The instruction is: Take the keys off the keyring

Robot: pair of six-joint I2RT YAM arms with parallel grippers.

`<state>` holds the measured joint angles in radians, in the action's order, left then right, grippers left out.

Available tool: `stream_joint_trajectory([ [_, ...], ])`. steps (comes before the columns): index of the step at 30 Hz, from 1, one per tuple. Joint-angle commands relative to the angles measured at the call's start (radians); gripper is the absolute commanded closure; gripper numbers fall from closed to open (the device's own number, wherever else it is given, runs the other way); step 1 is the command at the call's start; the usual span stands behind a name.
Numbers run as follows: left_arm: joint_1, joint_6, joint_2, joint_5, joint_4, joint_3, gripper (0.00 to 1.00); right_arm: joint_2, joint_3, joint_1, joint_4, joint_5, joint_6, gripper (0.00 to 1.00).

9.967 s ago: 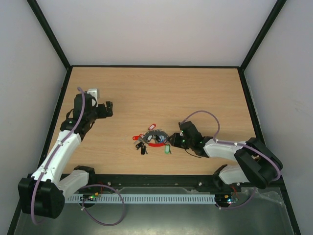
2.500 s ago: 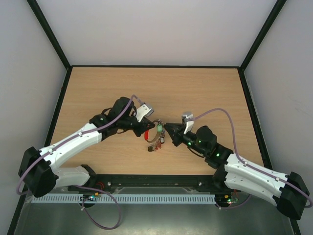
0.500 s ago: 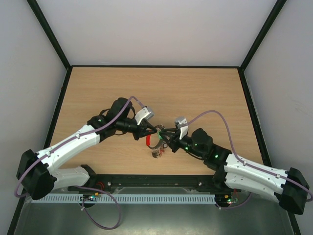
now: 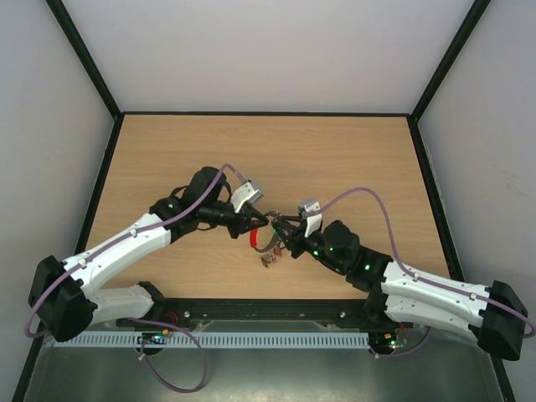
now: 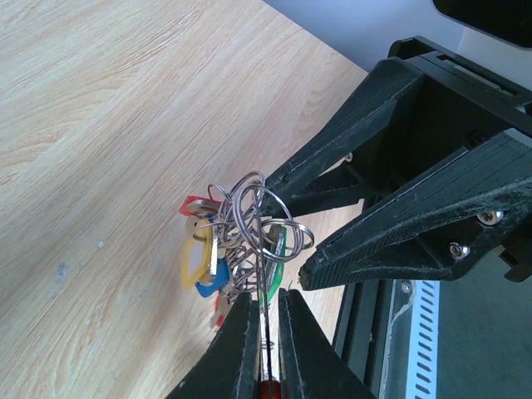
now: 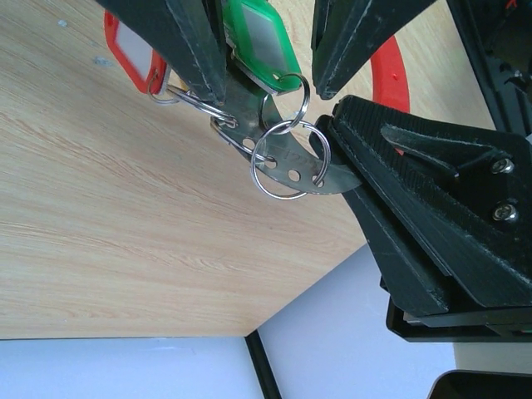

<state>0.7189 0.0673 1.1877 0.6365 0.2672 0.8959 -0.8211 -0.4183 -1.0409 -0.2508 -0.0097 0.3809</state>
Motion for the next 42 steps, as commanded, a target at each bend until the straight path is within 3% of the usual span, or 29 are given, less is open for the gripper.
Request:
stream_joint_trajectory([
  [1,0.005,-0.003,0.001,0.051,-0.036,0.000,0.98,-0.031,-0.039,-0.006,-0.019,0.083,-0.013,0.71],
  [8,0.004,-0.003,0.003,0.051,-0.034,0.000,0.98,-0.054,-0.054,-0.011,-0.021,0.159,-0.003,0.76],
  [17,0.005,-0.003,0.003,0.052,-0.033,0.000,0.98,-0.061,-0.028,-0.011,-0.060,0.146,-0.002,0.98],
  [38,0.025,-0.011,0.018,-0.015,-0.024,-0.001,0.98,0.064,0.048,-0.010,-0.089,0.010,-0.022,0.98],
  [42,0.025,-0.009,0.018,-0.020,-0.025,0.000,0.93,0.118,0.071,-0.010,-0.115,-0.002,-0.002,0.98],
])
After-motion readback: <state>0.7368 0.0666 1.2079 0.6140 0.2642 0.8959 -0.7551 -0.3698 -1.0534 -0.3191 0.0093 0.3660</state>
